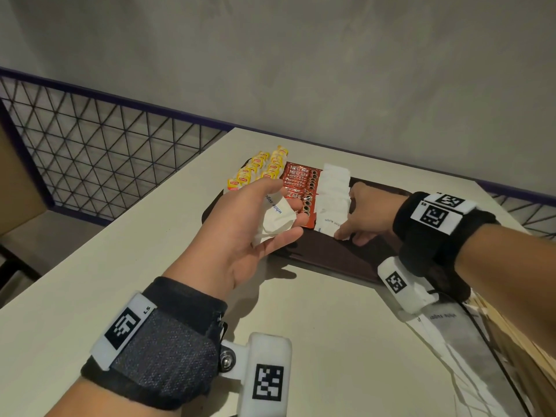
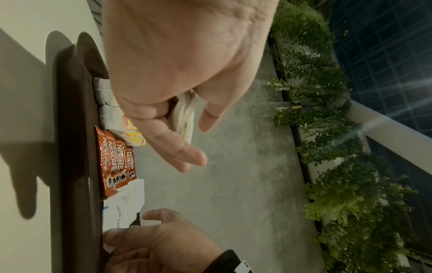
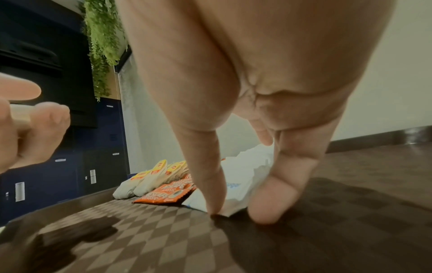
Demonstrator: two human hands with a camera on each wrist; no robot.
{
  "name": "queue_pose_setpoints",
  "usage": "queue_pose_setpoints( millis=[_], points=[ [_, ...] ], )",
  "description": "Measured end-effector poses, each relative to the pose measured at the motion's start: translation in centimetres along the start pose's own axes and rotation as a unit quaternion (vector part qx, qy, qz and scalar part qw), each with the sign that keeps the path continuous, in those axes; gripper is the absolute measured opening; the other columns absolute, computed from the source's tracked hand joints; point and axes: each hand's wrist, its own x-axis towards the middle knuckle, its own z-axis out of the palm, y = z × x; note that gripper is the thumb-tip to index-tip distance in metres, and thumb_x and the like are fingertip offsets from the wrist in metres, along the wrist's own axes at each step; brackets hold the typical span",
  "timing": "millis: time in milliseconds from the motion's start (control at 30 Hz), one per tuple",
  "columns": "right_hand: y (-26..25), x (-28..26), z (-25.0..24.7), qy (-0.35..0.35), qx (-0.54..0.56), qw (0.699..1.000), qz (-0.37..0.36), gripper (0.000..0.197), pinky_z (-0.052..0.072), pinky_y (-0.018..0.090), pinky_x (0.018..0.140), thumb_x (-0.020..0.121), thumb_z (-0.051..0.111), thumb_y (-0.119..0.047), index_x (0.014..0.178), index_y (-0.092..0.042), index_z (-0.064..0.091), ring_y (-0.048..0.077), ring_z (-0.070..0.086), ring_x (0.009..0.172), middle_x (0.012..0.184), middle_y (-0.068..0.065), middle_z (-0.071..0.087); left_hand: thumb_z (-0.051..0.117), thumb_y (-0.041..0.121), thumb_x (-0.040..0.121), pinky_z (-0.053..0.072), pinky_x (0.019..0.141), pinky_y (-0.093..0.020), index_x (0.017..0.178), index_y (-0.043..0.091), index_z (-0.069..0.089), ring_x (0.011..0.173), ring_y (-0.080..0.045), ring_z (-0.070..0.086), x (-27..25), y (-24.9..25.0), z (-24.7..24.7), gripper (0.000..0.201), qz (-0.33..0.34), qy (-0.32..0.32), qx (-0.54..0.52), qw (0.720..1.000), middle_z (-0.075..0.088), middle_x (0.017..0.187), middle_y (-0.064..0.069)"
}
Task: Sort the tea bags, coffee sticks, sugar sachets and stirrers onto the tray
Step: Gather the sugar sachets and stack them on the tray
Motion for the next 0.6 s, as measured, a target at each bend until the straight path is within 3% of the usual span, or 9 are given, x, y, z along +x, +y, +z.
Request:
queue_pose_setpoints(
  millis=[300,467,600],
  points=[
    [-0.5,1.2,0.1,0.007,-0.026,1.000,-0.004,0.080,0.064,0.034,0.062,0.076,0.087,-0.011,0.140,-0.018,0.039,0.024,0.077,0.067,0.109,0.011,0.070,0.057,0.028,0.102,0.064,0.058,-0.032,0.118,0.010,0.067,0.087,-0.030,0.080,0.5,-0.1,-0.2,0.027,-0.005,-0.014,-0.032,0.999,0.080,0.099,-0.015],
    [-0.8,1.0,0.3,0.017,-0.043,0.999,0.001,0.078,0.064,0.036,0.063,0.080,0.085,-0.012,0.141,-0.017,0.036,0.027,0.076,0.069,0.110,0.012,0.067,0.046,0.013,0.101,0.066,0.064,-0.044,0.127,0.005,0.058,0.092,-0.044,0.077,0.5,-0.2,-0.2,0.029,-0.014,-0.038,-0.084,0.996,0.076,0.105,-0.028],
    [-1.4,-0.2,-0.7,0.019,-0.047,0.999,0.008,0.070,0.065,0.044,0.067,0.084,0.082,-0.023,0.139,-0.015,0.040,0.030,0.076,0.075,0.110,0.013,0.067,0.048,0.000,0.101,0.066,0.065,-0.044,0.133,0.006,0.053,0.090,-0.041,0.078,0.5,-0.6,0.0,0.033,-0.008,-0.039,-0.062,0.997,0.076,0.110,-0.025]
  ],
)
